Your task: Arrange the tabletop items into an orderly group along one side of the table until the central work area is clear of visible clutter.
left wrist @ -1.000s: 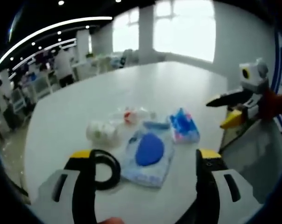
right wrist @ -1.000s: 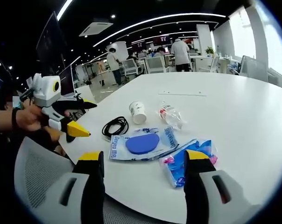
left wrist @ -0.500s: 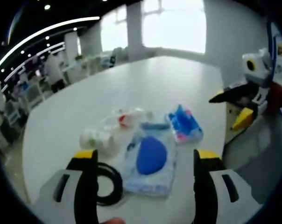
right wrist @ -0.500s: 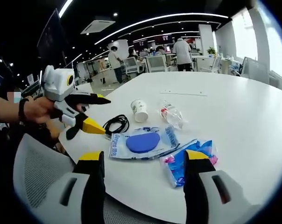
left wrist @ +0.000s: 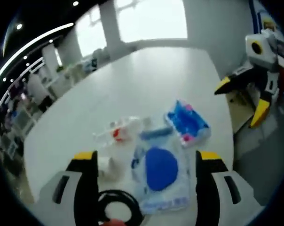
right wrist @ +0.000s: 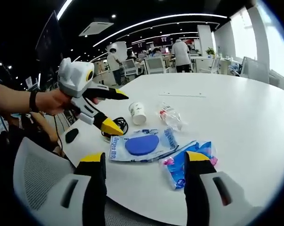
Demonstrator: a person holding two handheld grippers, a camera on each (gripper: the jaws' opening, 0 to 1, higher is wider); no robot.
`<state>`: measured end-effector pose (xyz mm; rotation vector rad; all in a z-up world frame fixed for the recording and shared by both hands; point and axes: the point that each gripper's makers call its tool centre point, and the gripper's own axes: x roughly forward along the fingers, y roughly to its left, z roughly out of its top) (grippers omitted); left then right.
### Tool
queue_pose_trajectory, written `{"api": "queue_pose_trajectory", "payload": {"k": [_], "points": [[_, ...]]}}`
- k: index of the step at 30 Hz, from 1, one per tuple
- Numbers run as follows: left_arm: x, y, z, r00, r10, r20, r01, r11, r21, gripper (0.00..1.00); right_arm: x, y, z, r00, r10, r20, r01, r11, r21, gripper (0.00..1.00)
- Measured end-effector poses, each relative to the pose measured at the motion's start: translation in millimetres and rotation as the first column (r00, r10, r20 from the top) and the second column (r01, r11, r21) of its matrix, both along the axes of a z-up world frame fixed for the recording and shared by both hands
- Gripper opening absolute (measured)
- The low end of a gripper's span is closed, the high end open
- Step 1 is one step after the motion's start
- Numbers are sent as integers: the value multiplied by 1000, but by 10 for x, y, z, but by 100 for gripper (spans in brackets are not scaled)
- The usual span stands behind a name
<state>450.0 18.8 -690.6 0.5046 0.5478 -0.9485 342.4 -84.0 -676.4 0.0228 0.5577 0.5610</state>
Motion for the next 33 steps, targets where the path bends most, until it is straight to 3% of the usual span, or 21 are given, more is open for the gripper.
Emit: {"api": "queue_pose_trajectory", "payload": {"k": [9, 14, 25, 27, 29, 30, 33], "points": [[260, -103, -114, 994, -111, 13, 109, 988, 107, 82, 2, -1, -12, 1000, 1, -4, -1, 1000, -6, 66], [370, -106, -250, 978, -208, 12, 200, 953, 228, 82, 6, -12, -7, 1000, -6, -4, 6, 1000, -3, 66], [648, -204, -296, 949, -314, 12, 293, 898, 328, 82, 10, -14, -22, 1000, -6, -9, 5, 1000, -7, 66], [726, -222, -305, 938, -347, 25, 313, 875, 370, 82, 10, -11, -26, 1000, -5, -11, 5, 1000, -7, 66], [814, -225, -342, 916, -398, 52, 339, 837, 428, 81, 10, -4, -22, 1000, -1, -8, 1, 1000, -8, 66], [818, -217, -375, 913, -407, 41, 349, 827, 442, 81, 10, -3, -20, 1000, -1, -7, 1, 1000, -8, 66], [859, -228, -479, 880, -475, 17, 402, 762, 508, 81, 12, -3, -18, 1000, -1, -3, 1, 1000, -13, 65]]}}
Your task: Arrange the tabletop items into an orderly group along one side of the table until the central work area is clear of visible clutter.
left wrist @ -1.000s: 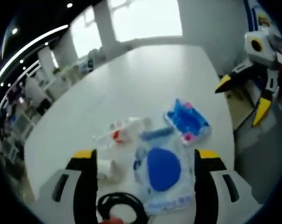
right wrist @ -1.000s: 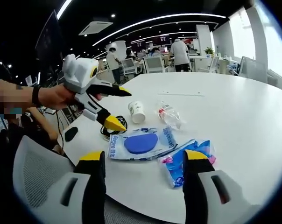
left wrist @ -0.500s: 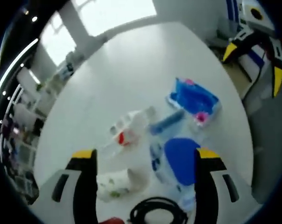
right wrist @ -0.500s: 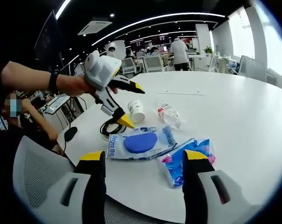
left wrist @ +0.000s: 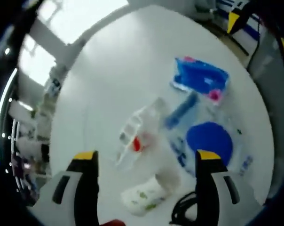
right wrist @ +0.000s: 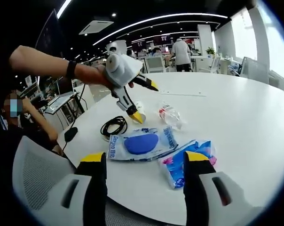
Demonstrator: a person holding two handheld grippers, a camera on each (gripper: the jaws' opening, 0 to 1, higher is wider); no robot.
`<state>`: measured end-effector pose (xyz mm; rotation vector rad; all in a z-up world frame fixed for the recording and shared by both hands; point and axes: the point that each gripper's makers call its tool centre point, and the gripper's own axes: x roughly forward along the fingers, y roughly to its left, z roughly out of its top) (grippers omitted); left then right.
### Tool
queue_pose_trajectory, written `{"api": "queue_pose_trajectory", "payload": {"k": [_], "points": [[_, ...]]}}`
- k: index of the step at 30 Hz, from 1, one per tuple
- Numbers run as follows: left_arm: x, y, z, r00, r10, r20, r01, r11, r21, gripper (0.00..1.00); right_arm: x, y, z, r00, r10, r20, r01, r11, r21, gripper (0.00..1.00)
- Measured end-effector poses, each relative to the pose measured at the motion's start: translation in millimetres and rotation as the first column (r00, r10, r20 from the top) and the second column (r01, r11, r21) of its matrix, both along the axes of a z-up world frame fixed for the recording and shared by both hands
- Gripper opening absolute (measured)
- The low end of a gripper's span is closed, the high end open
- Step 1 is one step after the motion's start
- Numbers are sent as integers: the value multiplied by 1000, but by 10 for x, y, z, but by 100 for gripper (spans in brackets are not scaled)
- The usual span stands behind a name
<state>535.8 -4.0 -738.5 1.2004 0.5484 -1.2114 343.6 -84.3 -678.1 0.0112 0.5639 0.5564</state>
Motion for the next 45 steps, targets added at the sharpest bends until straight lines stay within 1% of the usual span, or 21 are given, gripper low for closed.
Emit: {"api": "queue_pose_trajectory", "payload": {"k": [2, 6, 9, 10, 12, 13, 15, 17, 19, 21, 23, 26, 30, 31, 32, 34, 35, 39, 42, 44, 45], "points": [[25, -41, -42, 999, -48, 12, 47, 998, 32, 81, 4, -9, 1, 1000, -4, 1, 4, 1000, -1, 65], [87, -108, -113, 994, -104, 23, 101, 991, 82, 80, 15, -20, 7, 1000, -12, 2, 12, 1000, 3, 65], [115, -174, -130, 989, -142, 31, 138, 985, 105, 76, 17, -19, 6, 1000, -12, 1, 12, 1000, 5, 65], [133, -219, -137, 983, -178, 41, 172, 978, 115, 74, 21, -20, 4, 1000, -12, 0, 12, 1000, 4, 65], [205, -298, -131, 967, -236, 92, 221, 965, 142, 66, 19, -13, 2, 1000, -9, -1, 9, 1000, 5, 65], [203, -311, -149, 968, -235, 90, 220, 964, 151, 64, 16, -7, 3, 1000, -5, 0, 5, 1000, 3, 65], [188, -373, -195, 964, -253, 78, 239, 959, 154, 63, 3, 27, 0, 1000, 12, 3, -12, 1000, -5, 65], [173, -411, -228, 955, -288, 74, 271, 946, 179, 63, -16, 48, -16, 1000, 25, -2, -25, 1000, -14, 64], [209, -436, -254, 955, -287, 73, 268, 943, 196, 63, -20, 48, -21, 1000, 30, -1, -30, 999, -20, 64], [241, -457, -302, 962, -268, 49, 254, 948, 194, 62, -22, 43, -17, 1000, 29, -1, -29, 999, -15, 64], [251, -453, -366, 967, -253, 24, 243, 948, 204, 58, -20, 36, -12, 1000, 27, 0, -27, 1000, -12, 64], [245, -438, -467, 966, -257, -5, 251, 939, 233, 55, -18, 29, -7, 1000, 24, -1, -24, 1000, -7, 64], [229, -398, -588, 958, -287, -20, 281, 915, 290, 56, -18, 30, -8, 1000, 26, -2, -27, 1000, -10, 64], [218, -389, -597, 958, -287, -23, 281, 913, 295, 56, -18, 31, -8, 1000, 27, -2, -27, 1000, -9, 64], [205, -389, -607, 961, -276, -21, 270, 917, 294, 57, -17, 28, -10, 1000, 27, -3, -27, 1000, -11, 63], [182, -398, -616, 961, -275, -25, 270, 917, 293, 59, -12, 20, -9, 1000, 24, -2, -24, 1000, -11, 63], [186, -420, -596, 961, -276, -33, 273, 917, 290, 59, -9, 16, -7, 1000, 22, -1, -22, 1000, -10, 63], [203, -439, -568, 962, -270, -50, 273, 919, 284, 55, 4, -1, -6, 1000, 14, -2, -14, 1000, -5, 63], [258, -444, -585, 960, -272, -65, 280, 919, 280, 52, 10, -5, -9, 1000, 10, -2, -10, 1000, -4, 63], [257, -437, -580, 955, -291, -64, 296, 910, 291, 50, 9, -4, -11, 1000, 9, -5, -9, 1000, -1, 63], [255, -438, -578, 954, -289, -75, 298, 910, 290, 50, 11, -3, -15, 1000, 9, -6, -9, 1000, 0, 62]]}}
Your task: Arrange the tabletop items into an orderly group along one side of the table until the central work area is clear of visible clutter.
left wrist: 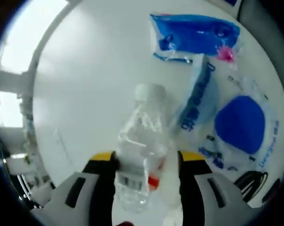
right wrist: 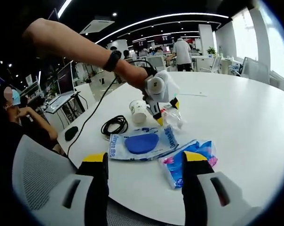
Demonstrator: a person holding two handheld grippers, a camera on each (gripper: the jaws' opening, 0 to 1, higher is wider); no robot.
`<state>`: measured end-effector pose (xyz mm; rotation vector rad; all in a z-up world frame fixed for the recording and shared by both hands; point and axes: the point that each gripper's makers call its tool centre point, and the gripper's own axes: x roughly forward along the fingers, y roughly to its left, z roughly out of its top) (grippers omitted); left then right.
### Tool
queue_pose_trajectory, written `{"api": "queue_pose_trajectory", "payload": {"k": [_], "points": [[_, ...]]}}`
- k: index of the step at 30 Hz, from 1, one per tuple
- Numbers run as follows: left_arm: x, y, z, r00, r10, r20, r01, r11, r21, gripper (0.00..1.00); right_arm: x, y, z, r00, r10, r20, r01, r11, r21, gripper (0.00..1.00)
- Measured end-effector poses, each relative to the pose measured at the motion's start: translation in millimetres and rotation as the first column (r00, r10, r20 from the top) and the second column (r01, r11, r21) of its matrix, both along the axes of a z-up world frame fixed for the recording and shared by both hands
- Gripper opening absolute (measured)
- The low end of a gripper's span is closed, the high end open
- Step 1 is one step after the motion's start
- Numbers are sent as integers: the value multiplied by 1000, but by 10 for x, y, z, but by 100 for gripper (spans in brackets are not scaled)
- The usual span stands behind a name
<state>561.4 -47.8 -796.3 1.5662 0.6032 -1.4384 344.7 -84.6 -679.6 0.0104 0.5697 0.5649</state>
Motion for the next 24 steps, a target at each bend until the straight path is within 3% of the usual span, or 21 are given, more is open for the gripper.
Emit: {"api": "queue_pose_trajectory", "payload": {"k": [6, 11, 16, 24], "points": [[56, -24, 6, 1000, 6, 7, -6, 1000, -14, 40, 5, 9, -6, 1000, 0, -4, 0, 1000, 6, 61], [49, -13, 11, 1000, 18, 1, -18, 1000, -24, 39, 7, 5, -3, 1000, -7, -5, 7, 1000, 13, 60], [0, -67, 78, 992, 107, -59, -114, 985, -126, 38, 19, -17, 9, 1000, -22, -7, 22, 999, 27, 60], [21, -42, 162, 985, 161, -57, -169, 970, -178, 37, 19, -1, 18, 1000, -21, -5, 21, 999, 31, 60]]}}
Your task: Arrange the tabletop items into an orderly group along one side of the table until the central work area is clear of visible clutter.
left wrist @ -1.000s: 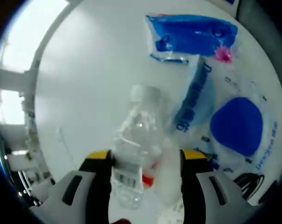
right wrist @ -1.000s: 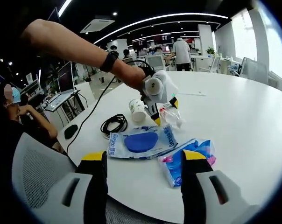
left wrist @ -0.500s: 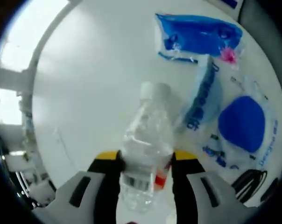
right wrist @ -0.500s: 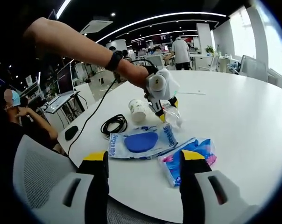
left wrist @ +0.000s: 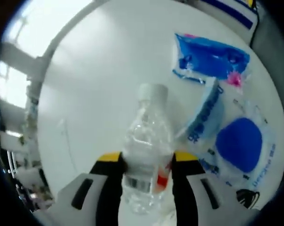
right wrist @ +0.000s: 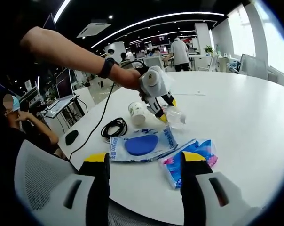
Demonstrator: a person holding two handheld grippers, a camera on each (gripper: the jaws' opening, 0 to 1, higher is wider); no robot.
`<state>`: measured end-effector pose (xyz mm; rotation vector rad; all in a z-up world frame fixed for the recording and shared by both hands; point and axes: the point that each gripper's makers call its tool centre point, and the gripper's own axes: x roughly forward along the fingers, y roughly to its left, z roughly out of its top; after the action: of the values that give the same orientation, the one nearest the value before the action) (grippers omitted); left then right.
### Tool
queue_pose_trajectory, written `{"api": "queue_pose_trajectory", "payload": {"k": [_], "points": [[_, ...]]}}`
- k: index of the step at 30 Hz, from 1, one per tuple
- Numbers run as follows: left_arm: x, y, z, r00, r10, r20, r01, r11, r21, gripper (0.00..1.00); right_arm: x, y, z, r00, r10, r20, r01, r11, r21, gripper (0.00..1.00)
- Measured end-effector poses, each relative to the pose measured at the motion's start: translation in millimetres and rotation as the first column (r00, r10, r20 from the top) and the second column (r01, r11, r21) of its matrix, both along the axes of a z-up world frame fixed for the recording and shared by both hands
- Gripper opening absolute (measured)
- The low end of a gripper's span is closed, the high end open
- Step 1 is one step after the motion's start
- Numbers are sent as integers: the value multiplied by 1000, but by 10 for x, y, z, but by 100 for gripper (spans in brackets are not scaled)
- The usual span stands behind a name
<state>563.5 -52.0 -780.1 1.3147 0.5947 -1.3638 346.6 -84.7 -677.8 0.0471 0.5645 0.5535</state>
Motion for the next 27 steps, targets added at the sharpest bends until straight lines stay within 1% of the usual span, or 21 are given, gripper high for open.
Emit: {"api": "queue_pose_trajectory", "payload": {"k": [3, 7, 12, 14, 17, 19, 21, 24, 27], "points": [[27, -4, 82, 999, 50, -9, -50, 998, -46, 37, -2, 3, 1, 1000, 2, 0, -2, 1000, 0, 60], [65, 32, 169, 996, 92, -11, -93, 992, -84, 37, -3, 7, 8, 1000, 2, 1, -2, 1000, 2, 59], [137, 100, 288, 984, 178, -25, -180, 974, -141, 36, -10, 20, 13, 1000, 9, 2, -9, 1000, -1, 59], [169, 140, 357, 979, 200, -23, -201, 966, -162, 36, -9, 19, 15, 1000, 10, 3, -10, 1000, -4, 59], [238, 203, 447, 968, 249, -30, -250, 949, -191, 36, 1, -1, 24, 1000, 2, 9, -2, 1000, -8, 60], [302, 235, 556, 953, 300, -41, -301, 924, -235, 36, 3, -6, 22, 1000, -1, 5, 1, 1000, -1, 60], [348, 248, 653, 943, 330, -50, -331, 902, -278, 35, 4, -6, 25, 1000, -1, 7, 1, 1000, -2, 60], [391, 274, 759, 934, 353, -53, -352, 884, -307, 35, 7, -9, 29, 1000, -1, 10, 1, 1000, -6, 60], [434, 277, 909, 935, 353, -28, -342, 880, -330, 35, 10, -16, 30, 1000, -3, 9, 3, 1000, -4, 60]]}}
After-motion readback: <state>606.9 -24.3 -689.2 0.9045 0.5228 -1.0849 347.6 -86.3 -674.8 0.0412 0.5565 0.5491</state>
